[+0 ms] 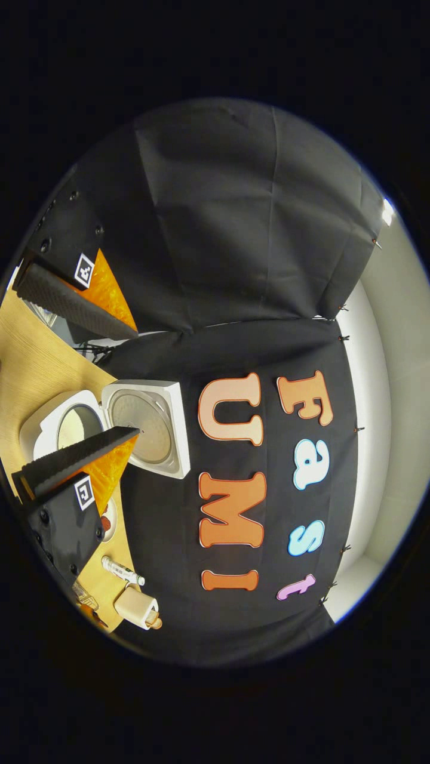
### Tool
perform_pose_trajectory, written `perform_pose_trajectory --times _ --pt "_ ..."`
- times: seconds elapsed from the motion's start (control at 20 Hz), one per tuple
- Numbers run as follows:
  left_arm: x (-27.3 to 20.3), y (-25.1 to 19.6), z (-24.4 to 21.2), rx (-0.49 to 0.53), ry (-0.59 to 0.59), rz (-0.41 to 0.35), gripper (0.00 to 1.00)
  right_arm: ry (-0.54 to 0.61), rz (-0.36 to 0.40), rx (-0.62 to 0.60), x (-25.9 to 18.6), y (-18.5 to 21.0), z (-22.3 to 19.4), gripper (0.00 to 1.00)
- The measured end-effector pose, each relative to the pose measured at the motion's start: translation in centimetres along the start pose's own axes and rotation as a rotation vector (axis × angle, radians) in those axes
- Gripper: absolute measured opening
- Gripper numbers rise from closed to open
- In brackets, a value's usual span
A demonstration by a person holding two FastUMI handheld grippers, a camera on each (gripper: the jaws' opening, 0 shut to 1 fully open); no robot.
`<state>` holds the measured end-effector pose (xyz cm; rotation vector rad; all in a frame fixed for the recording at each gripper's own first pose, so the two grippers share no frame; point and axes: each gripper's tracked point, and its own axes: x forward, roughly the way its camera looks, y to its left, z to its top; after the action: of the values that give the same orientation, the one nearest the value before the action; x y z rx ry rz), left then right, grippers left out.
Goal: Close the left gripper, press the button to open the rice cooker; take a wooden spoon from the chopstick holder with the right hand, scoop a spoonful of rice and pour it into the rice cooker, then put the wooden spoon back into the chopstick holder.
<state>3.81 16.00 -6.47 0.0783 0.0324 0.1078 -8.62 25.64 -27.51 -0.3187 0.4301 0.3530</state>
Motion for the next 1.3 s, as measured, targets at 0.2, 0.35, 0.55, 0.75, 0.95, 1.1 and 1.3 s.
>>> perform_pose_trajectory --times 0.2,0.35,0.55,0.75,0.95,1.1,1.3 --pt "-0.1 0.0 -0.2 0.007 0.013 0.0 0.98 0.082 -0.015 0.01 0.4 0.7 -3.6 0.04" --pt "-0.1 -0.1 -0.3 0.017 0.018 -0.002 0.98 0.072 -0.023 0.093 0.5 0.6 -3.8 0.04" --pt "-0.2 -0.1 -0.5 0.014 0.032 -0.011 0.99 0.085 -0.009 0.294 0.7 0.3 -4.3 0.04" --pt "-0.1 -0.2 -0.8 0.02 0.047 -0.017 0.98 0.074 0.061 0.565 1.0 0.7 -4.2 0.04" --pt "-0.2 -0.2 -1.2 0.03 0.063 -0.025 0.98 0.067 0.13 0.686 1.2 2.0 -3.9 0.04" --pt "-0.2 -0.4 -1.2 0.043 0.069 -0.034 0.98 0.072 0.172 0.797 1.8 3.0 -3.9 0.04" --pt "-0.1 -0.9 -0.8 0.057 0.064 -0.038 0.98 0.091 0.181 0.892 2.5 3.2 -4.1 0.04"
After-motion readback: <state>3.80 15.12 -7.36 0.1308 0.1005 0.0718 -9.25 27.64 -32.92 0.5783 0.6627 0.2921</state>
